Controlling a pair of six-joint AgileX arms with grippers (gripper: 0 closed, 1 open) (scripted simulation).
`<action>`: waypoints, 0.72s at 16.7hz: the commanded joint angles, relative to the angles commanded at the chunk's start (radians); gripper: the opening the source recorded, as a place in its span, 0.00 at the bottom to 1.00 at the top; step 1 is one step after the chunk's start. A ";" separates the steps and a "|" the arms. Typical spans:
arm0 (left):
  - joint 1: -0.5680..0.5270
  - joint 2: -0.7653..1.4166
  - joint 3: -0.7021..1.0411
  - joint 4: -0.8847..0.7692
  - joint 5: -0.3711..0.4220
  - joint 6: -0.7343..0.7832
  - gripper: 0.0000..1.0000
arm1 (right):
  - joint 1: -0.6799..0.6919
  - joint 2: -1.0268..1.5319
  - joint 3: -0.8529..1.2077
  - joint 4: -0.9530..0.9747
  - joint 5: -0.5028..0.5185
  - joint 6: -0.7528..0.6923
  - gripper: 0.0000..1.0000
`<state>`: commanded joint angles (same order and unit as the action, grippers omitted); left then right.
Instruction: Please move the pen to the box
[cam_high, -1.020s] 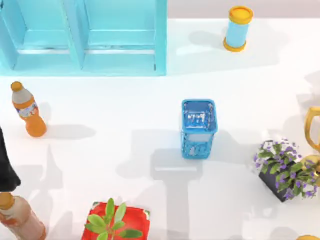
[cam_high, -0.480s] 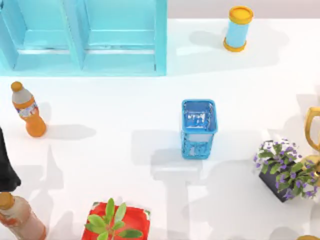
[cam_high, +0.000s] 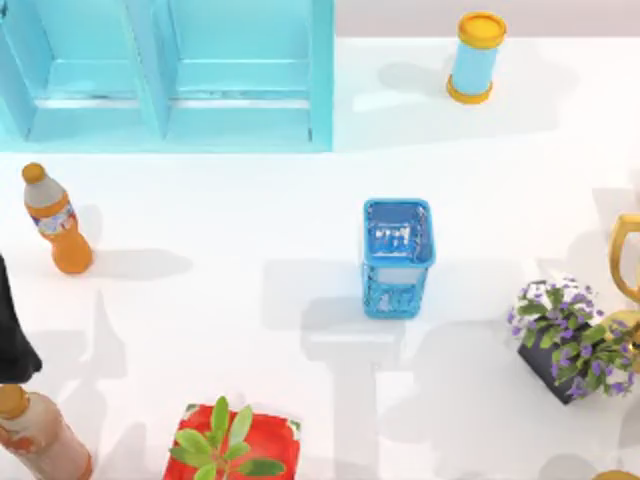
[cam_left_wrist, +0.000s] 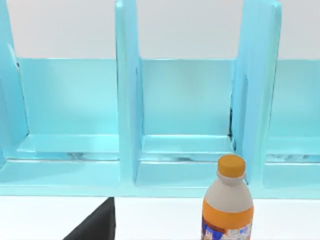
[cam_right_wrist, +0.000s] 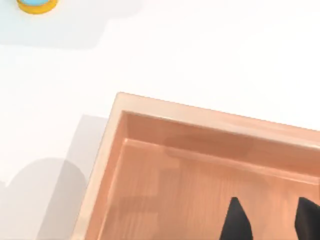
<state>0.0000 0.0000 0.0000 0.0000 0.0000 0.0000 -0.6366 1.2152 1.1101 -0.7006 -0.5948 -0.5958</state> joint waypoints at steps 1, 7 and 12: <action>0.000 0.000 0.000 0.000 0.000 0.000 1.00 | -0.016 -0.007 -0.007 0.039 0.017 0.014 0.00; 0.000 0.000 0.000 0.000 0.000 0.000 1.00 | -0.033 -0.024 -0.098 0.222 0.080 0.082 0.00; 0.000 0.000 0.000 0.000 0.000 0.000 1.00 | 0.089 0.051 -0.193 0.235 0.029 0.051 0.00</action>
<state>0.0000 0.0000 0.0000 0.0000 0.0000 0.0000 -0.5472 1.2660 0.9176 -0.4655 -0.5660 -0.5450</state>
